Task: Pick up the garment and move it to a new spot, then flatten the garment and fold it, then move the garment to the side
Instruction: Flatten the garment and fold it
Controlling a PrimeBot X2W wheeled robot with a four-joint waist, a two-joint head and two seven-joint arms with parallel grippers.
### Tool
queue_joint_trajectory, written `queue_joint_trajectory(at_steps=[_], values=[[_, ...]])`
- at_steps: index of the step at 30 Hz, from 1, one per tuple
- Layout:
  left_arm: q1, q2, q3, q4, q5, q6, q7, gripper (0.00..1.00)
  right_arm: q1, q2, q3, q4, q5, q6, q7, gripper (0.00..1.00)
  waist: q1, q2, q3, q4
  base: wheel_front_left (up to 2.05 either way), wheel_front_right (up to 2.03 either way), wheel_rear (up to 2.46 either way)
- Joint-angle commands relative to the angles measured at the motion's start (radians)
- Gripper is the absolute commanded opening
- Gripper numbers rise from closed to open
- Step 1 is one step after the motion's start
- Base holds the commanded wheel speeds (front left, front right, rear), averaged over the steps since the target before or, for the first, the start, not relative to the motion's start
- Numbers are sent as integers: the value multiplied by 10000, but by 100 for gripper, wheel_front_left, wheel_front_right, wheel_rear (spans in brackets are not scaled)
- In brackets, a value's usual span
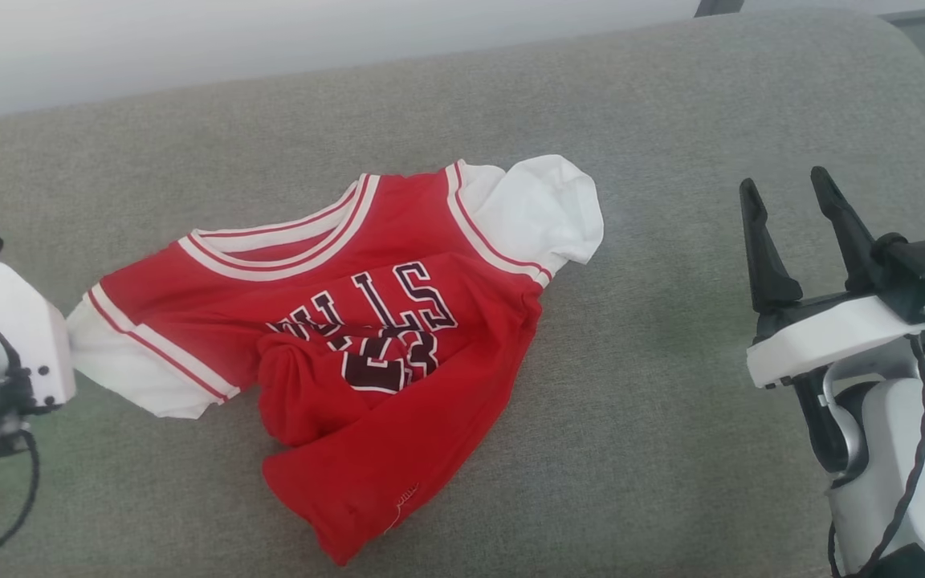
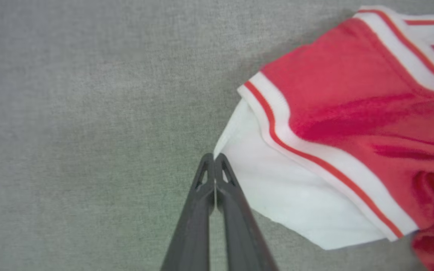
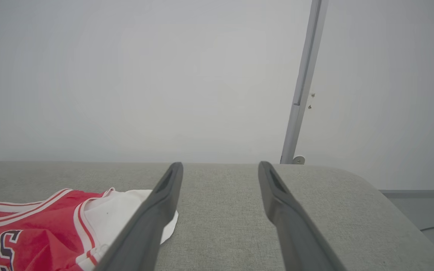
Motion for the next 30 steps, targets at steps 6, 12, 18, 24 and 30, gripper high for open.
queue_joint_trajectory(at_steps=[6,12,18,24,30], values=[[140,-527,323,569,-428,-251,-866,95,-49,-74,66,-184,52,1,218,100,0,0,55,155,0,0,0],[-175,-628,519,760,-741,-100,-636,100,43,-132,-11,-258,89,1,280,100,0,0,9,233,0,0,0],[-114,-851,472,672,-954,337,17,100,144,-107,-159,-424,33,1,359,100,0,0,36,233,0,0,0],[116,-977,313,783,-944,702,354,100,87,-84,-140,-518,28,1,392,100,0,0,140,104,0,0,0],[299,-1215,290,1039,-1221,772,688,0,101,-45,-112,-556,44,1,337,100,0,0,262,-46,0,0,0]])
